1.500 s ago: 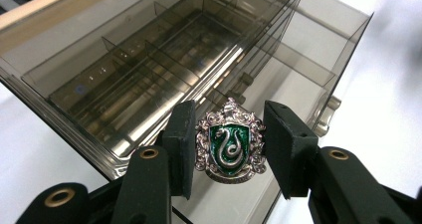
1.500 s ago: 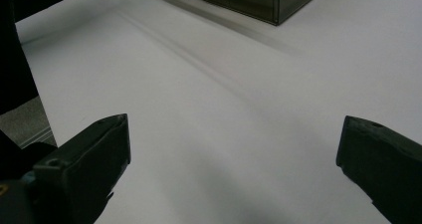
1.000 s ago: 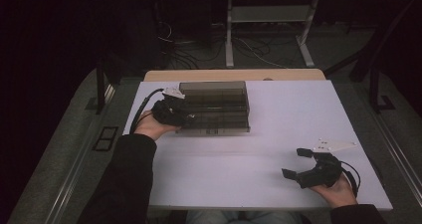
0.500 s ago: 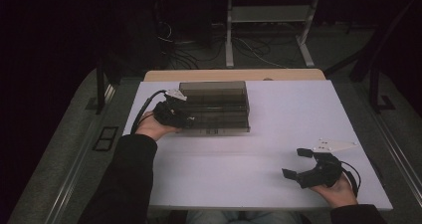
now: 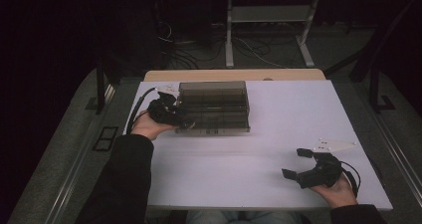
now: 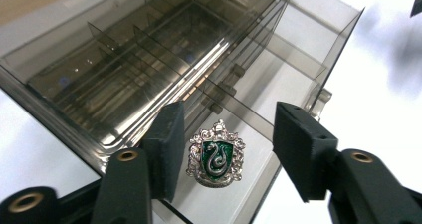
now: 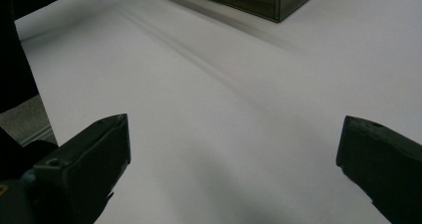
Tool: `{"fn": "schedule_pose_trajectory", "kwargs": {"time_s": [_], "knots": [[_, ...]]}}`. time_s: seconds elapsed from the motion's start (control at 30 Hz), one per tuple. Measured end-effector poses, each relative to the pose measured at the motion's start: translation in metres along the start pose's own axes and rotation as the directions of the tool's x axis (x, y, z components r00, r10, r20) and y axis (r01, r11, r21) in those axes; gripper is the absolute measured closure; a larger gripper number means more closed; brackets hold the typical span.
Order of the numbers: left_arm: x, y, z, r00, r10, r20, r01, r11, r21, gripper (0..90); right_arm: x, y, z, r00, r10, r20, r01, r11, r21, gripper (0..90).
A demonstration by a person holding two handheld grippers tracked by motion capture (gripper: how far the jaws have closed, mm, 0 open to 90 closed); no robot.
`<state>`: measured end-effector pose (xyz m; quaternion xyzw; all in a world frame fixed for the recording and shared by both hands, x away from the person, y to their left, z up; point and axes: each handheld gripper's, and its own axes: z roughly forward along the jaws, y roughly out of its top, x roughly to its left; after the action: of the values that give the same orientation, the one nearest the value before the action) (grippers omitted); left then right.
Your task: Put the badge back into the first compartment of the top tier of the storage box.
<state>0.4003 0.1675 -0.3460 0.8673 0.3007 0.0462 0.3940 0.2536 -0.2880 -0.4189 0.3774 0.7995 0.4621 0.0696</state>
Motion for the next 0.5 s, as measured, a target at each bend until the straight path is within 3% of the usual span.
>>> {"fn": "schedule_pose_trajectory", "kwargs": {"time_s": [0.13, 0.5], "knots": [[-0.001, -0.001, -0.005, 0.9997, -0.025, 0.0, 0.025, 0.9993, -0.027, 38.2, 0.0, 0.0, 0.0, 1.0, 0.001, 0.001, -0.001, 1.0, -0.001, 0.3], [-0.008, -0.012, -0.016, 0.9991, -0.043, 0.004, 0.043, 0.9958, -0.081, 21.3, 0.0, 0.0, -0.001, 1.0, 0.007, -0.003, -0.007, 1.0, -0.006, 0.3]]}}
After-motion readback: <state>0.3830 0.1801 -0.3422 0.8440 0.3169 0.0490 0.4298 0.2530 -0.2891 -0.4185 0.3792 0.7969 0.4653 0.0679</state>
